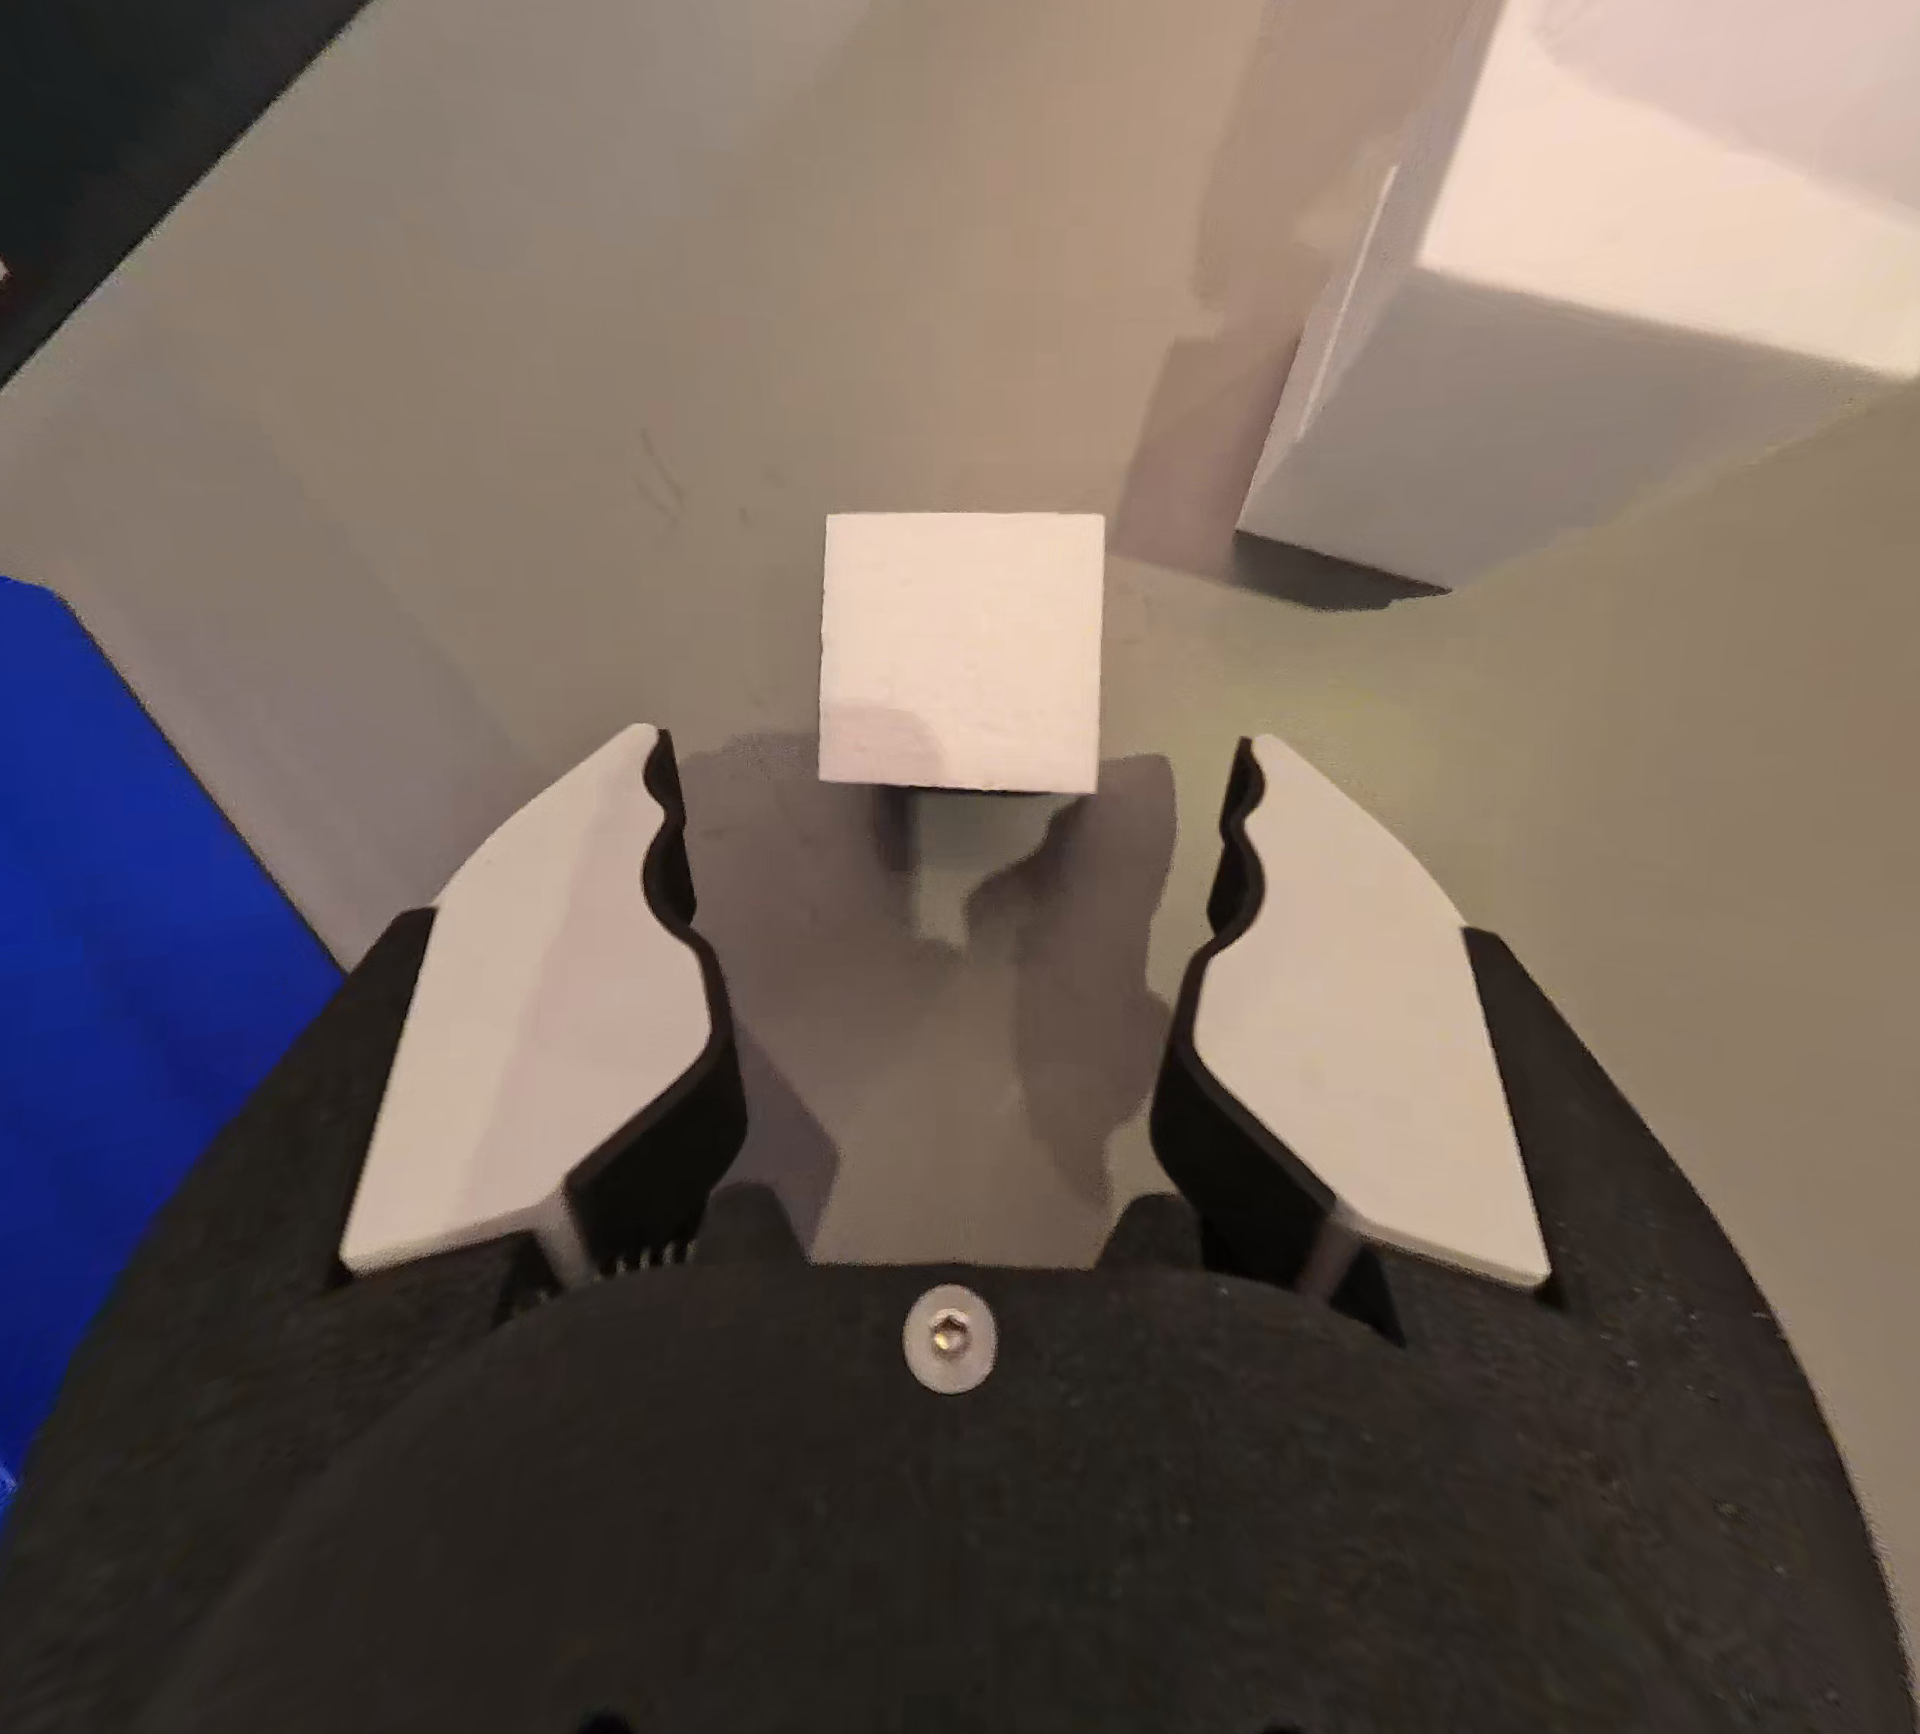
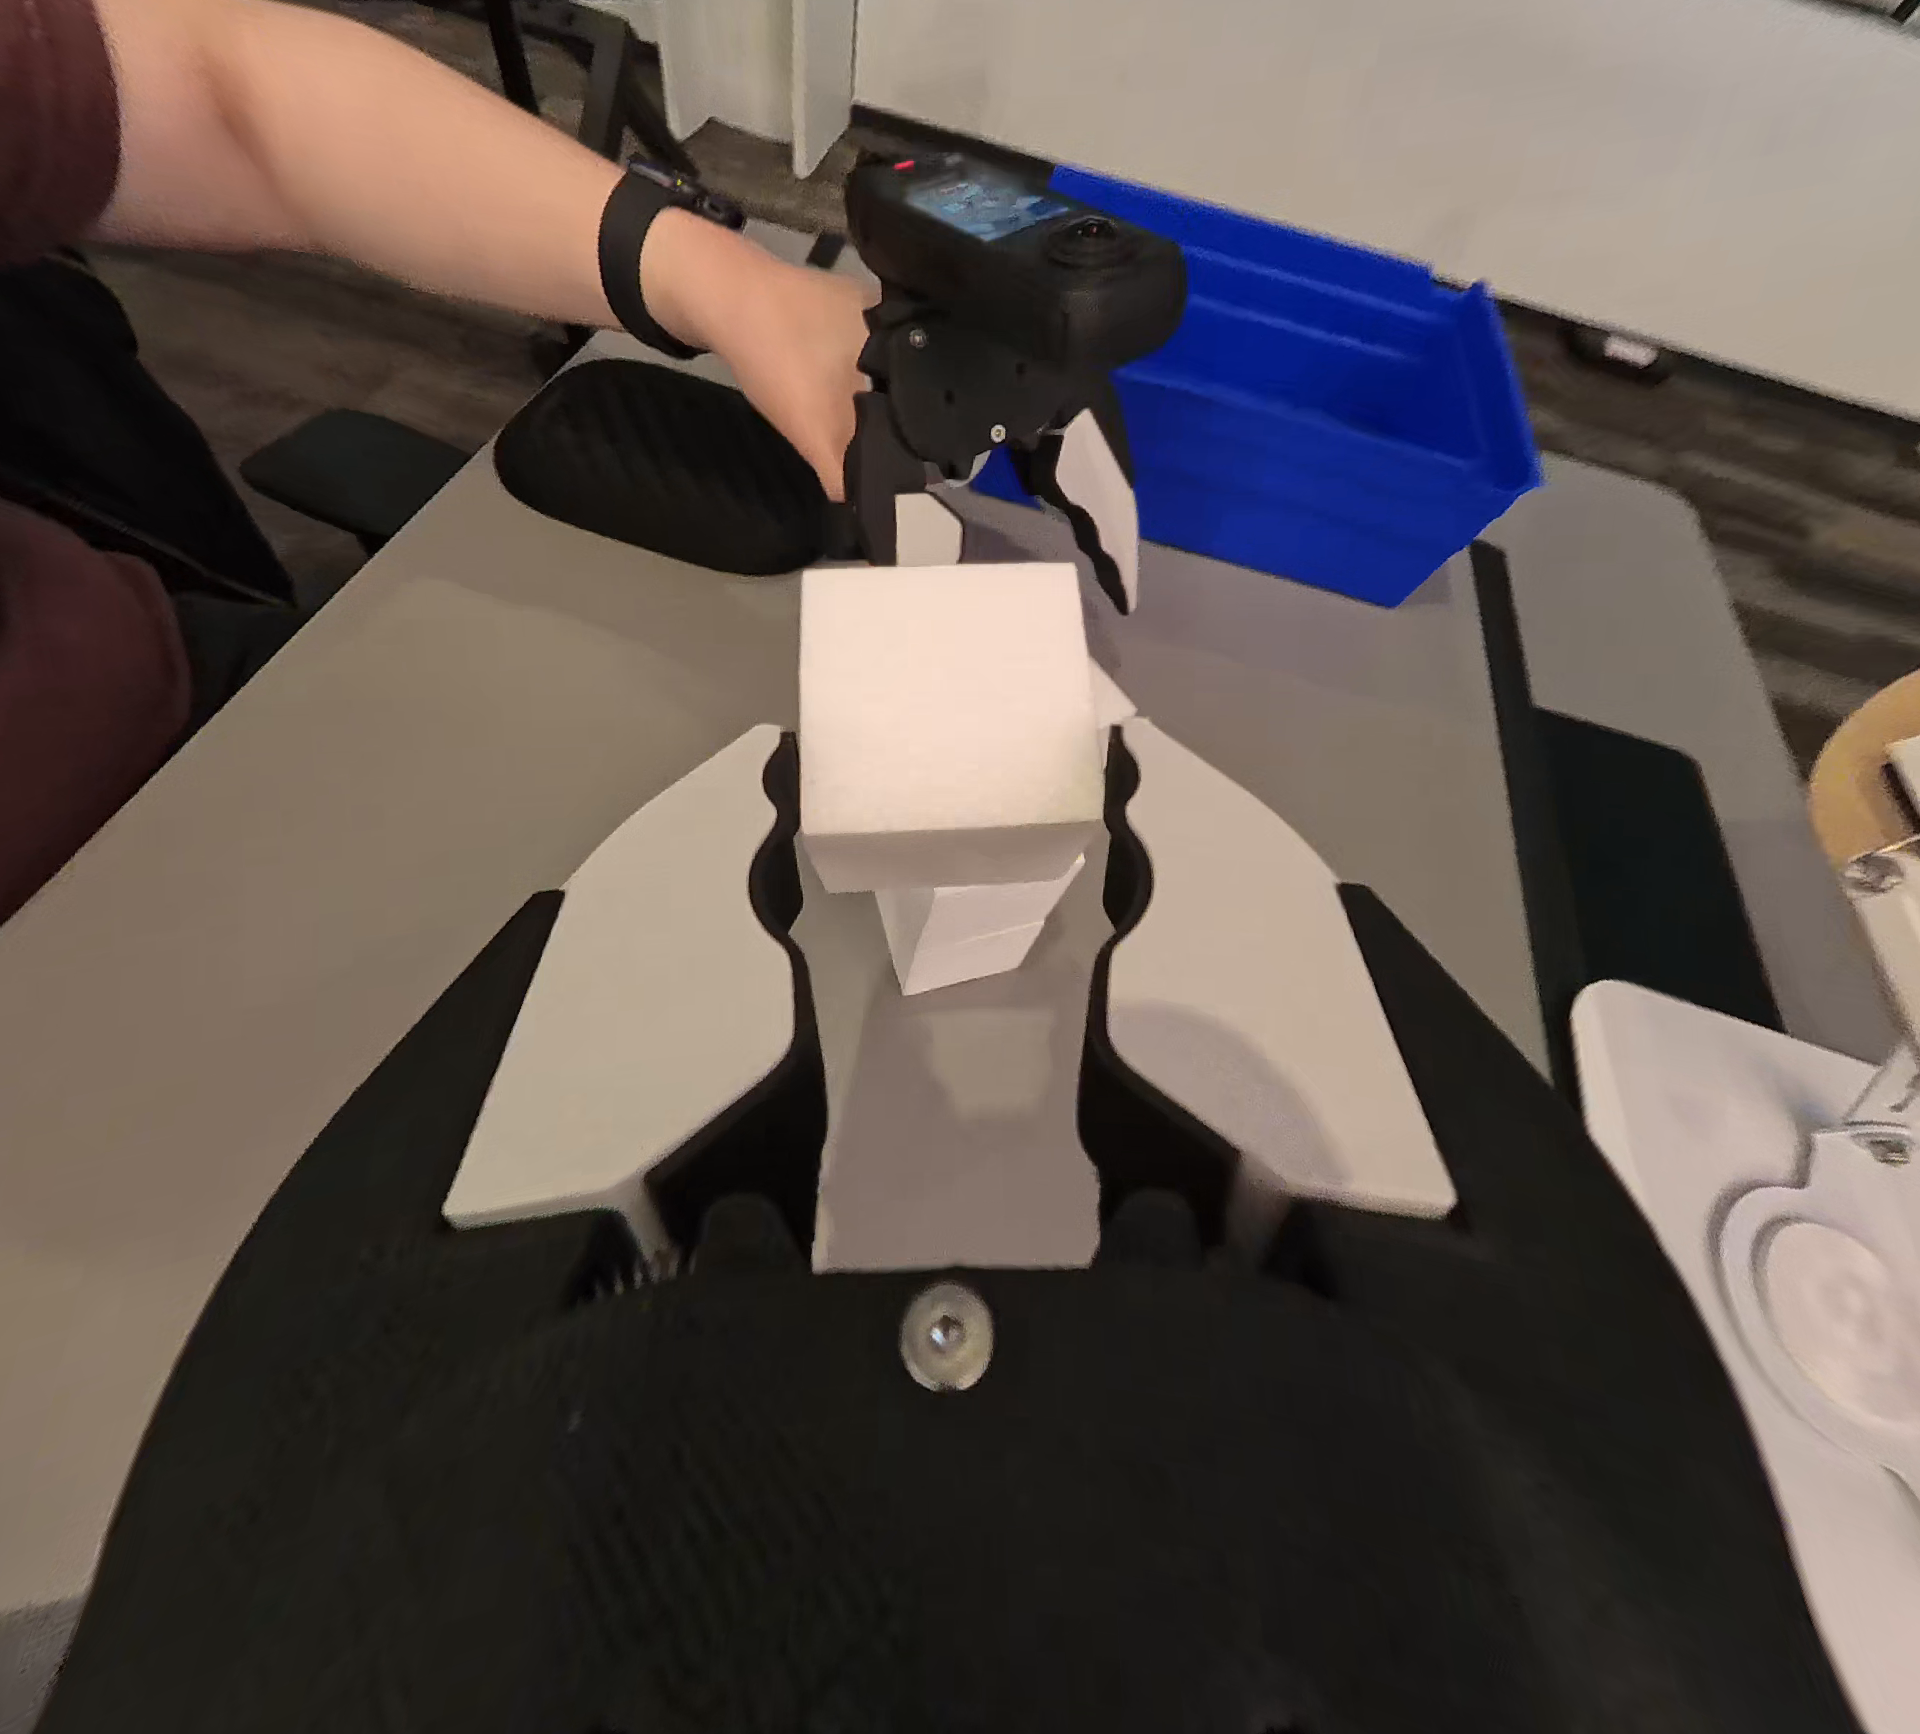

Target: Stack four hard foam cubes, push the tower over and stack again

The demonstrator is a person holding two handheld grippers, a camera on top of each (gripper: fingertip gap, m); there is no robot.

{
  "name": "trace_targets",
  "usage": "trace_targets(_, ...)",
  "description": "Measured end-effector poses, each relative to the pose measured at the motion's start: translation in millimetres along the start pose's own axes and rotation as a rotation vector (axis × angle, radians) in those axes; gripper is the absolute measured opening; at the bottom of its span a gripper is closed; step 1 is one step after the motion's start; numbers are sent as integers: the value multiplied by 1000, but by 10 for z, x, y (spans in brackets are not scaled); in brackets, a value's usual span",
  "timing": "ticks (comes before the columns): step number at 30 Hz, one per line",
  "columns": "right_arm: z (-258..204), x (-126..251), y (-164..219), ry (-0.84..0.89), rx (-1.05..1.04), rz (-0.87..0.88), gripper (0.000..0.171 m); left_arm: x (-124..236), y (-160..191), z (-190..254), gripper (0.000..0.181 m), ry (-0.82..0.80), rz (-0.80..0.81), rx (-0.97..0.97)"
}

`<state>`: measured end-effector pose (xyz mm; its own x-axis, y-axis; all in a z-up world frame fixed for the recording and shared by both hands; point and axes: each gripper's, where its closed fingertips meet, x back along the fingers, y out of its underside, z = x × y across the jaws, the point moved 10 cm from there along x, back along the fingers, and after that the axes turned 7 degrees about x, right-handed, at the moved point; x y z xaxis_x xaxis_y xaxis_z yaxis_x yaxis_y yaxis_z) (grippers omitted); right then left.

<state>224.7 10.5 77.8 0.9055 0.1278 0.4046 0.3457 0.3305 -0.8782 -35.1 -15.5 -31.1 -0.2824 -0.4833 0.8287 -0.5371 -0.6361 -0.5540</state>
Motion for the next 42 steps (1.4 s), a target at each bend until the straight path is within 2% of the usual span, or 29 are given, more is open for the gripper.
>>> trace_targets(7, 183, -335, -31, -201, -45, -159, 57, -198, -164, 31, 75, 40, -130, -116)
trace_targets(9, 235, -434, -24, -218, -37, -197, 57, -271, -160, 31, 61, 10, -170, -148)
trace_targets(13, 314, -586, 64, -244, -41, -237, 57, -241, -141, 63, 60, 54, -175, -116)
trace_targets(28, 332, -661, 201, -227, 19, -251, 57, 484, -52, -17, 61, 76, -73, -74)
trace_targets(38, 341, -700, 234, -216, 14, -239, 58, 578, -38, 33, 61, 73, -72, -88)
trace_targets(42, 313, -631, 244, -187, -15, -234, 74, 628, -53, 51, 61, 84, -53, -84)
